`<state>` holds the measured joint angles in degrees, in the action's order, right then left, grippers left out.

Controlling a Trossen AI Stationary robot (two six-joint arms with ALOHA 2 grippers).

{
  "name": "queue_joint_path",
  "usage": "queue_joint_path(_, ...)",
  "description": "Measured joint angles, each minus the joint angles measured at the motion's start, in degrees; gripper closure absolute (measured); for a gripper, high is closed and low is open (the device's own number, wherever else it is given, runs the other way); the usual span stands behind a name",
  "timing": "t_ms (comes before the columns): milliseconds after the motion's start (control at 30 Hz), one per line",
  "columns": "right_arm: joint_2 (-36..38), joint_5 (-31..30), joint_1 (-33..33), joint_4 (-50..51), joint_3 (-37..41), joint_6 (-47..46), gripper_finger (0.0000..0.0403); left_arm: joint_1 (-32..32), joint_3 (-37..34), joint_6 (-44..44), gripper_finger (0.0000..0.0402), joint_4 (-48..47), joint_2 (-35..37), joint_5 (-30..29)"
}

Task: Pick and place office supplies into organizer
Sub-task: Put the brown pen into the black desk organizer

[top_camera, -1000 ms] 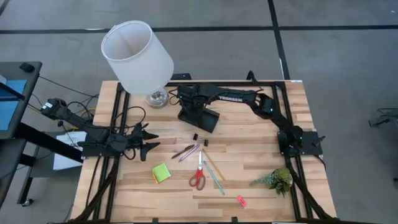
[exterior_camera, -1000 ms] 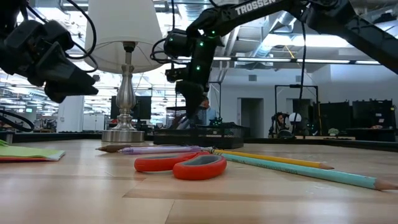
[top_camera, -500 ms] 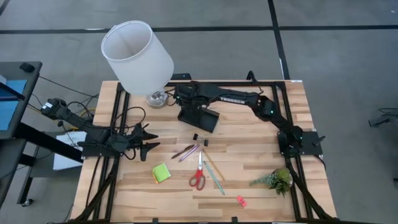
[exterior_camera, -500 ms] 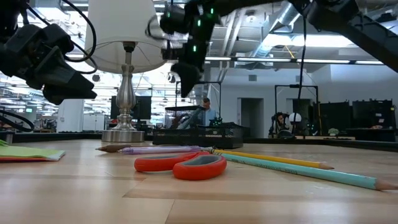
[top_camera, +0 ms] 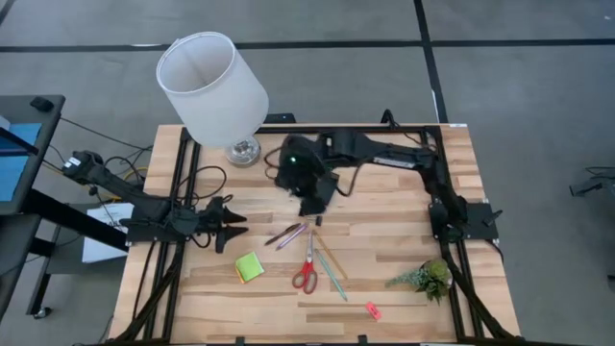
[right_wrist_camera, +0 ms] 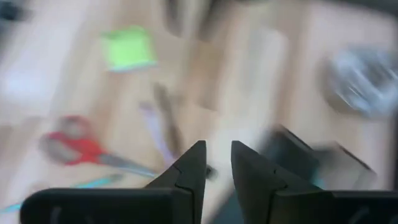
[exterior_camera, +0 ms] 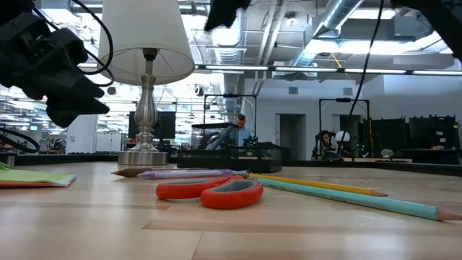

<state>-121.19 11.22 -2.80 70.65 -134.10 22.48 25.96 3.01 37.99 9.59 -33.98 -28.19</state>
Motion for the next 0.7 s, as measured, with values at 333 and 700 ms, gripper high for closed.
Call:
queue_joint_path(333,5.1,17.4,3.2,14.0,0.1,5.5,0.0333,0.0,10.3,-9.2,0.022,12.7,-25.3,5.3)
queue_joint_path(700,7.4,23.7,0.1,19.6,0.0,8.8,0.0333,0.0,32.6,-7.1,0.022,-11.7,-53.1,-5.0)
